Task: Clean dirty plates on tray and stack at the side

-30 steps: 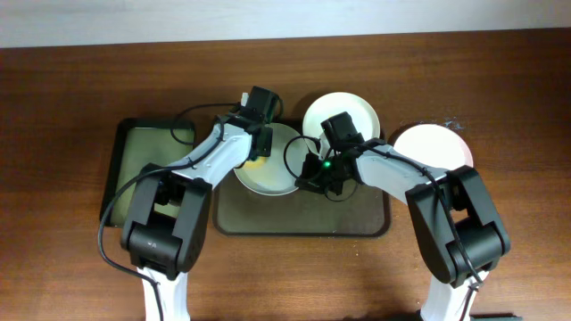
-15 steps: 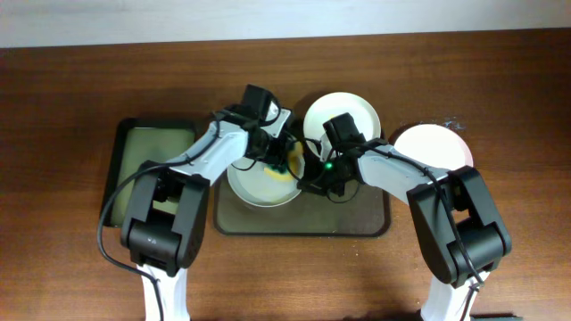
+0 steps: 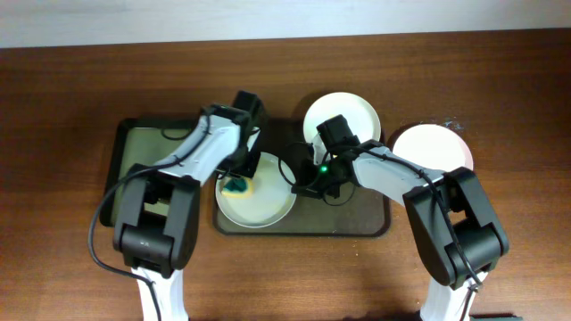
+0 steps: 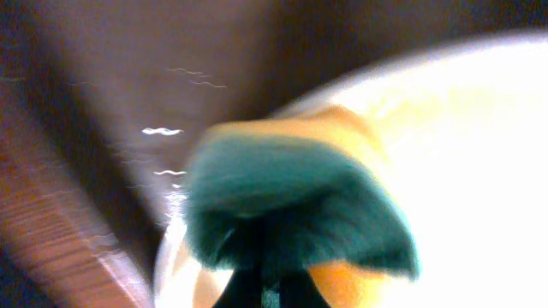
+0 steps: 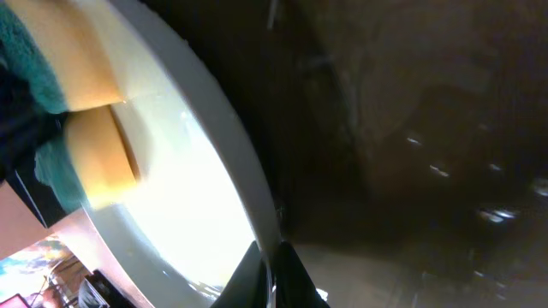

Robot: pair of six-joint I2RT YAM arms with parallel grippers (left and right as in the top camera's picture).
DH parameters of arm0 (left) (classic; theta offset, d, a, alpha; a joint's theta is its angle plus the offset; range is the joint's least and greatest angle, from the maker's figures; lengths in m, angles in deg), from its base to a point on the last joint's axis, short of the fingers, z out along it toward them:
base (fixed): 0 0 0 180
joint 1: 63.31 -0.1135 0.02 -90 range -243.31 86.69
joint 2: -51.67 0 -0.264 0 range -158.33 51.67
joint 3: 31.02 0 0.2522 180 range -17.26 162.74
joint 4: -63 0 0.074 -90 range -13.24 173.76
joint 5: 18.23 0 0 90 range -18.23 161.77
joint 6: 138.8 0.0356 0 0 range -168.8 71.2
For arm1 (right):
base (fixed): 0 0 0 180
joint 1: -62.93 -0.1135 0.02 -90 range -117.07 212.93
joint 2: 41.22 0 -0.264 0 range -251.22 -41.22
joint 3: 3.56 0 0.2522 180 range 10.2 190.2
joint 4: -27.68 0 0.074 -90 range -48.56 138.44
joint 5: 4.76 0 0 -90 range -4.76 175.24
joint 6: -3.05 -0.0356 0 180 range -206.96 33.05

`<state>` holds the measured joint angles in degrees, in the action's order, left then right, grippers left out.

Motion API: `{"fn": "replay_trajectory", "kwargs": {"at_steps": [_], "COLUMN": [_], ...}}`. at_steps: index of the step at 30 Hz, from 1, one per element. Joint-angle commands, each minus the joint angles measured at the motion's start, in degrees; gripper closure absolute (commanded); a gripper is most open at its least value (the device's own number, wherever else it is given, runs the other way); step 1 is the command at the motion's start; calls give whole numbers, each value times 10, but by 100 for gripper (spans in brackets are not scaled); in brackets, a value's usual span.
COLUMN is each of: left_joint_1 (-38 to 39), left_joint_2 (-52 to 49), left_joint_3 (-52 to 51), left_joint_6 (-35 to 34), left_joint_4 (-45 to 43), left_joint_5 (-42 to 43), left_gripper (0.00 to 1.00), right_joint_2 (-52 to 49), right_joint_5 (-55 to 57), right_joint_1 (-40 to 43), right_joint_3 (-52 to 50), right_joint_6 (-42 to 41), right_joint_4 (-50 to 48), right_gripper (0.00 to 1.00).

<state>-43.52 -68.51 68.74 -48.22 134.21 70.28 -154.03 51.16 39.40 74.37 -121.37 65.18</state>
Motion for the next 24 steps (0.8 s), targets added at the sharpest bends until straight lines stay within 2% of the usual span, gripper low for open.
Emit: {"fn": "replay_trajectory", "kwargs": {"at_steps": [1,4,5,6,8,9,14,19,20,22,24], "left_joint_1": [14,14,14,14,14,14,10,-2,-4,-4,-5], "left_joint_2": [-27,-27,-27,-27,-27,-27,-26,-26,-26,-26,-26], "left_joint_3": [-22,-22,-22,-22,-17,-7,88,178,192,198,198], "left_joint_6": [143,139,101,24,-188,-217,-217,-211,-187,-183,-182], "left_joint_4": [13,-33,-75,-119,-170,-169,-101,3,24,55,80], "left_joint_5": [339,337,306,231,9,-38,-214,-201,-162,-97,-71], "left_gripper": [100,100,100,100,100,100,100,100,100,100,100], "right_joint_2": [-24,-24,-24,-24,-24,-24,-24,-23,-16,10,52], "right_joint_5": [45,45,45,45,45,45,45,45,45,61,100], "right_joint_1": [3,3,3,3,3,3,3,3,3,3,-1], "right_joint_3": [-25,-25,-25,-25,-25,-25,-25,-24,-24,-22,-21], "right_joint_6": [-1,-1,-1,-1,-1,-1,-1,-1,-1,-1,13], "right_joint_4": [9,9,9,9,9,10,10,11,13,39,79], "right_gripper": [96,96,96,96,96,96,96,96,96,96,96]}}
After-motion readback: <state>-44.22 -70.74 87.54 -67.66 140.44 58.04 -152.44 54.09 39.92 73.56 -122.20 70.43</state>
